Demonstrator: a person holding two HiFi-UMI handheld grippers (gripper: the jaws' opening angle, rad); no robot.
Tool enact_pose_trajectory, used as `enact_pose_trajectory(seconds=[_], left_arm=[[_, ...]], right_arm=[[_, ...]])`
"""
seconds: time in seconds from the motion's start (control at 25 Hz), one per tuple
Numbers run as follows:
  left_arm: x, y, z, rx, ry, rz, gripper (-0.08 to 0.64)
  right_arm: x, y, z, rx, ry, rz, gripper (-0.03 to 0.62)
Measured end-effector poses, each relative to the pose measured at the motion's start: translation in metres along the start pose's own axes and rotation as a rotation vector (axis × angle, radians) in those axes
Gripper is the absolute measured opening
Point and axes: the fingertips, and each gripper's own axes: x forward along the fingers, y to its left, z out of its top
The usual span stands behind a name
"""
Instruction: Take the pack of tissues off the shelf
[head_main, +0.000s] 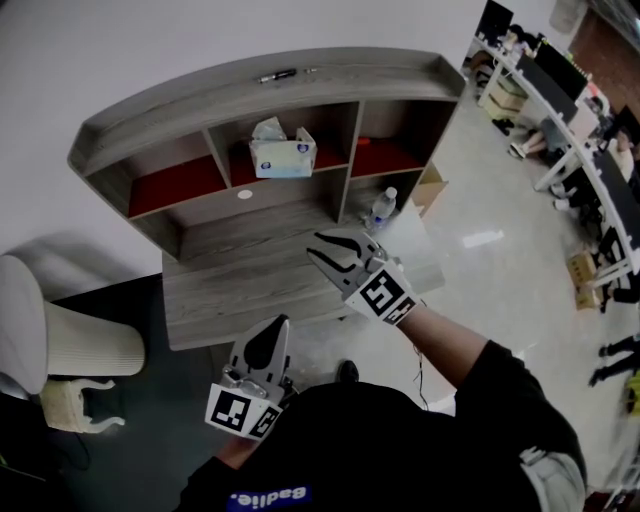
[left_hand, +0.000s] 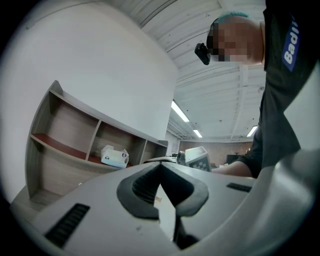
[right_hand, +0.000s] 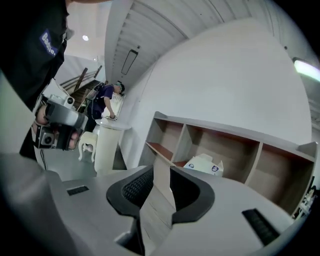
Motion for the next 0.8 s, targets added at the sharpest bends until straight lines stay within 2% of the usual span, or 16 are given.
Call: enact_pose_trajectory(seconds=[0.16,0.56,0.8], left_arm=[[-0.003,0.002,0.001,0.005,0.001,0.012,0.002],[-0.012,0.012,0.001,0.013,0.009,0.048,0.002],[-0.020,0.021,0.002,0.014,0.009,0.077,0.002]], right_arm=[[0.019,-0.023,-0.013,-0.091,0.055,-0.045,0.132],[0.073,-0.076,-0.031,-0.483,0.234,-0.113,0.184],[0.100,-0.097,-0.042,-0.607,0.310,-0.124,0.206]])
